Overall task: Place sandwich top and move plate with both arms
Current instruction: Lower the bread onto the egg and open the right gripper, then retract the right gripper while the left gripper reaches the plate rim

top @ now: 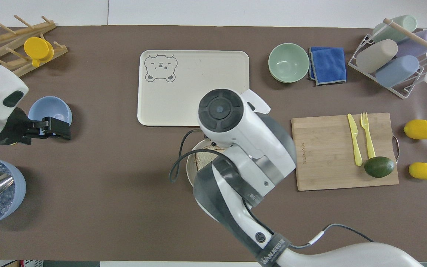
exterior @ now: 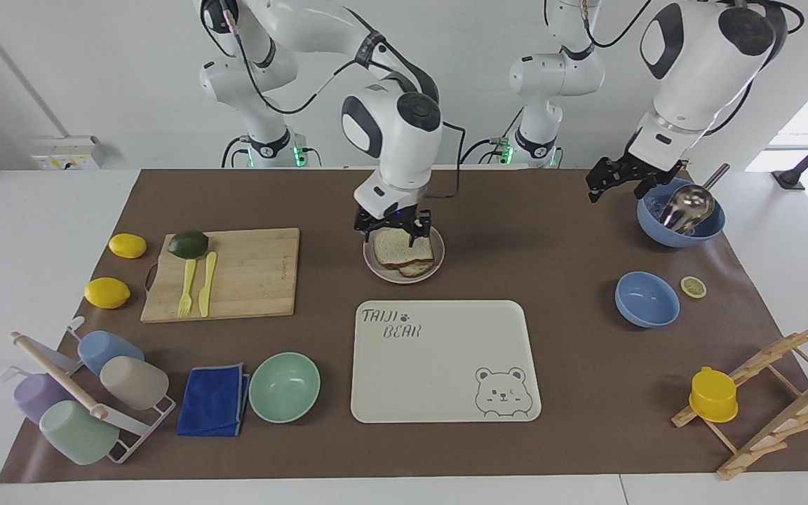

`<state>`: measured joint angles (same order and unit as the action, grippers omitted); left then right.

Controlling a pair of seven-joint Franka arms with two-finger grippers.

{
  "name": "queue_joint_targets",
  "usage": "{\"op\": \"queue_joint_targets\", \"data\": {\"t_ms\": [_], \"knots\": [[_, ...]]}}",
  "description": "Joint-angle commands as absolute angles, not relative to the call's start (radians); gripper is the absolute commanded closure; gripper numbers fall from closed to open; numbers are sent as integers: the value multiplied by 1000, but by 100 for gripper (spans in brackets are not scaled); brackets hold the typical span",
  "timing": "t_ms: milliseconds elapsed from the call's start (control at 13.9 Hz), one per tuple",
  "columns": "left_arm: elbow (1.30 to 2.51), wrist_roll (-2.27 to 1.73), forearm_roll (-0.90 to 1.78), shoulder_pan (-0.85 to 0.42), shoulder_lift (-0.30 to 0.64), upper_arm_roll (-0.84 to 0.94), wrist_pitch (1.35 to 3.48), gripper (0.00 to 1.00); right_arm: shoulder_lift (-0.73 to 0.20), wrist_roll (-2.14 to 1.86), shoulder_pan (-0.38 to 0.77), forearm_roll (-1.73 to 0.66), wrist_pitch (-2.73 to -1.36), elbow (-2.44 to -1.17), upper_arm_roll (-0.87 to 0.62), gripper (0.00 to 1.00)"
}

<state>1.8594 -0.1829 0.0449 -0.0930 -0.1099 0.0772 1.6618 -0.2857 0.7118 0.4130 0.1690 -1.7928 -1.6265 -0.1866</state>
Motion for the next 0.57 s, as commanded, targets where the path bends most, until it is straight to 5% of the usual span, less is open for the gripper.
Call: {"op": "queue_joint_targets", "data": {"t_ms": [0, 503], "knots": [[2035, -320, 40, -213, -160, 74, 1805, 0, -206, 621, 277, 144, -1711, -1651, -196, 0], [2337, -431, 164, -449, -111, 74, 2205, 5, -17, 260, 44, 86, -1497, -1628, -103, 0]]}}
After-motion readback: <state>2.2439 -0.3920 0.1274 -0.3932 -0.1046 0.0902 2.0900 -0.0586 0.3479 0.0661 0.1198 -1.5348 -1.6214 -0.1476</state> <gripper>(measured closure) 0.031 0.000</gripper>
